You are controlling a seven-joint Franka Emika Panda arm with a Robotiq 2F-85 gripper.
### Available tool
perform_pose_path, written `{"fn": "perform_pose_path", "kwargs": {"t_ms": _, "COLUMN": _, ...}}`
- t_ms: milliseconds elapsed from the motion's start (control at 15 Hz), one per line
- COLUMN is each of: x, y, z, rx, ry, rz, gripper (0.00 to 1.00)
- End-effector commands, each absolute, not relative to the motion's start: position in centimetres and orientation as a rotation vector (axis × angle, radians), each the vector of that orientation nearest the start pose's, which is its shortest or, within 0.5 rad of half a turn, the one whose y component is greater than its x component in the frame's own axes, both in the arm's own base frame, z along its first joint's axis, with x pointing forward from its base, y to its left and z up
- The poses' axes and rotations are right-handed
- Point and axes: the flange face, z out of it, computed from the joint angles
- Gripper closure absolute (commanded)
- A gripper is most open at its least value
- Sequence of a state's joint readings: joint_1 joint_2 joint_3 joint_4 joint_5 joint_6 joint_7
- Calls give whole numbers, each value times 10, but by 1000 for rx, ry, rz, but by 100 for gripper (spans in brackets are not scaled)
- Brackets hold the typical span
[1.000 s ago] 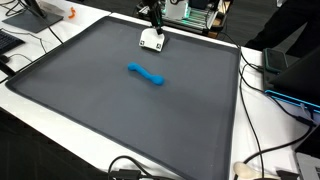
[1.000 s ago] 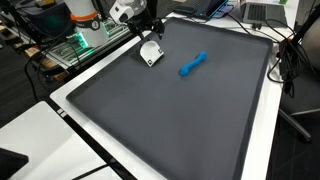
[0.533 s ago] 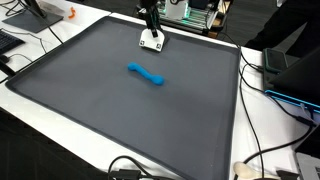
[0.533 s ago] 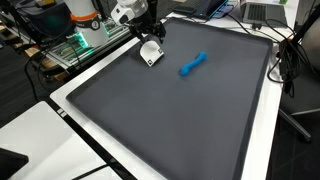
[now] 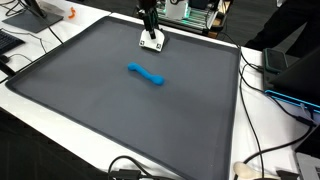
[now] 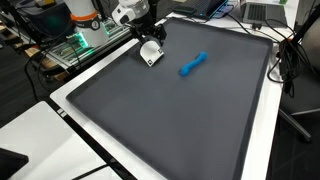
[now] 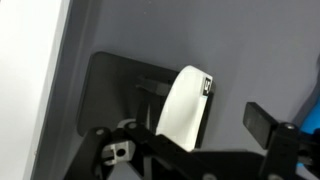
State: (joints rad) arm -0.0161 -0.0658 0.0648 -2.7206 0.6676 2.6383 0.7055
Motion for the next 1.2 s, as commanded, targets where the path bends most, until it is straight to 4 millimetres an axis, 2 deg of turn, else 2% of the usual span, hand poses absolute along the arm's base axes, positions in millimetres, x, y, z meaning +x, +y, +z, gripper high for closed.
{"fn": "perform_pose_path", "kwargs": {"t_ms": 0, "x": 398, "y": 4, "z": 241, "rx": -2324, "ry": 1700, "rz": 159, "gripper": 17}}
{"fn": "perform_pose_path", "kwargs": {"t_ms": 67, "x": 398, "y": 3, "z": 241, "rx": -2324, "ry": 1705, "rz": 158, "gripper": 17}}
{"fn": "perform_pose_path", "kwargs": {"t_ms": 200, "x": 398, "y": 4, "z": 241, "rx": -2327, "ry": 1710, "rz": 157, "gripper": 32}}
{"fn": "perform_pose_path", "kwargs": {"t_ms": 267, "x": 399, "y": 4, "z": 241, "rx": -2327, "ry": 1711, "rz": 158, "gripper": 31}}
{"fn": "perform_pose_path", "kwargs": {"t_ms": 333, "x": 399, "y": 4, "z": 241, "rx": -2328, "ry": 1713, "rz": 157, "gripper": 42}}
{"fn": "perform_pose_path", "kwargs": {"t_ms": 467, "x": 399, "y": 4, "z": 241, "rx": -2326, "ry": 1716, "rz": 158, "gripper": 56}}
{"fn": "perform_pose_path", "kwargs": {"t_ms": 533, "x": 399, "y": 4, "z": 242, "rx": -2323, "ry": 1721, "rz": 158, "gripper": 58}}
{"fn": "perform_pose_path", "kwargs": {"t_ms": 600, "x": 399, "y": 4, "z": 242, "rx": -2321, "ry": 1723, "rz": 157, "gripper": 67}}
{"fn": "perform_pose_path", "kwargs": {"t_ms": 733, "x": 399, "y": 4, "z": 242, "rx": -2318, "ry": 1725, "rz": 157, "gripper": 77}}
{"fn": "perform_pose_path", "kwargs": {"t_ms": 800, "x": 399, "y": 4, "z": 242, "rx": -2315, "ry": 1726, "rz": 159, "gripper": 90}}
{"fn": "perform_pose_path", "kwargs": {"t_ms": 867, "x": 400, "y": 4, "z": 243, "rx": -2307, "ry": 1729, "rz": 159, "gripper": 99}}
{"fn": "perform_pose_path", "kwargs": {"t_ms": 1133, "x": 406, "y": 4, "z": 248, "rx": -2278, "ry": 1741, "rz": 145, "gripper": 98}}
